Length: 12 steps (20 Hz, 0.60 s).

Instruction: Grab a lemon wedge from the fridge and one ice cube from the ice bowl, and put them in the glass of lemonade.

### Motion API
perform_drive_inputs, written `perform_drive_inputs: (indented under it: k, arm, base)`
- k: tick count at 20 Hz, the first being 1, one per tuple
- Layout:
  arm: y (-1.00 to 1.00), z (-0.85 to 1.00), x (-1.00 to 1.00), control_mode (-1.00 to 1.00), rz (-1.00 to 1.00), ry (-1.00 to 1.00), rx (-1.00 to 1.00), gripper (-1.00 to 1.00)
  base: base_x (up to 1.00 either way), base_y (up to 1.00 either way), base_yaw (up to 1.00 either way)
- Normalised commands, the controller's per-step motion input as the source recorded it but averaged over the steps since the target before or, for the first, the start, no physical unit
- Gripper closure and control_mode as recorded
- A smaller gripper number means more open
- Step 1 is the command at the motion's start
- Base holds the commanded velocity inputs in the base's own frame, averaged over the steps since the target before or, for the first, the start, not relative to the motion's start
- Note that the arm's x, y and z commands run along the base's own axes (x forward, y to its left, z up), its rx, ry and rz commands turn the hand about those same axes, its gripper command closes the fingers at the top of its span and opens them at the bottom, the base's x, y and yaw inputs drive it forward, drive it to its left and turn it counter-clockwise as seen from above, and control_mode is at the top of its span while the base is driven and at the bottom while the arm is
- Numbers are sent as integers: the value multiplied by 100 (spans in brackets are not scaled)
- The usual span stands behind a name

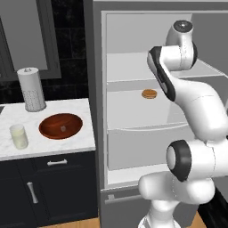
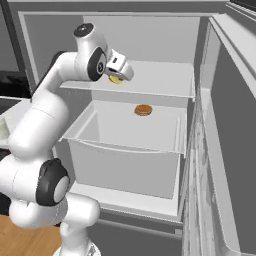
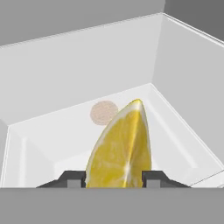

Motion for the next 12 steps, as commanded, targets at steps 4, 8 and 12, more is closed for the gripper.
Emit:
perform_drive_inputs:
  k: [4, 8, 12]
  arm:
    - [25, 21, -100, -100, 1, -3, 0, 100]
    - [27, 21, -100, -100, 3, -1, 0, 100]
    - [18, 5, -100, -100, 4, 0, 0, 100]
  base:
    - [0, 0, 0]
    - [0, 0, 0]
    - [0, 0, 0]
